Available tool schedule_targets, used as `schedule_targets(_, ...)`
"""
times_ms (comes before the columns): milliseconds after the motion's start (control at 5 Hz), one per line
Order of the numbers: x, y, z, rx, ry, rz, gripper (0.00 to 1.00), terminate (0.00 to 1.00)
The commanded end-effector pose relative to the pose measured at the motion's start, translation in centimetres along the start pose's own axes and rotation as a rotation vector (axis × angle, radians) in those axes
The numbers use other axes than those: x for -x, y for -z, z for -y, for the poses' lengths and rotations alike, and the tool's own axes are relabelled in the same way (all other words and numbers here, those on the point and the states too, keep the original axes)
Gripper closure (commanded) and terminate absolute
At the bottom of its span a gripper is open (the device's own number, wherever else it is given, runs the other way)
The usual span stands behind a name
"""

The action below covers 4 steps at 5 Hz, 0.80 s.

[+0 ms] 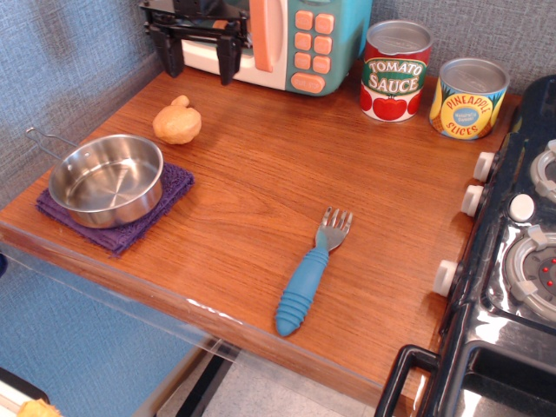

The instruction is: Move the chicken drumstick and place between microwave and pot

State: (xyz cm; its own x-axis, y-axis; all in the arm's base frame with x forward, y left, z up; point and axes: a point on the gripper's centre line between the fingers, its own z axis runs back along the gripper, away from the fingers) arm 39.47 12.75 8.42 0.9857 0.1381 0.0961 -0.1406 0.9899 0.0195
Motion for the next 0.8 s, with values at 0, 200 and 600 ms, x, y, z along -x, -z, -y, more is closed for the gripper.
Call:
schedule_targets(0, 1.2, -3.65, 1.24, -0.042, 0.134, 0.09, 0.0, 0.0)
schedule_targets(200, 1.82, -3.76, 1.76, -0.025, 0.164, 0.101, 0.0, 0.0)
schedule_targets(600, 1.82, -3.76, 1.76, -0.025, 0.164, 0.101, 0.0, 1.0)
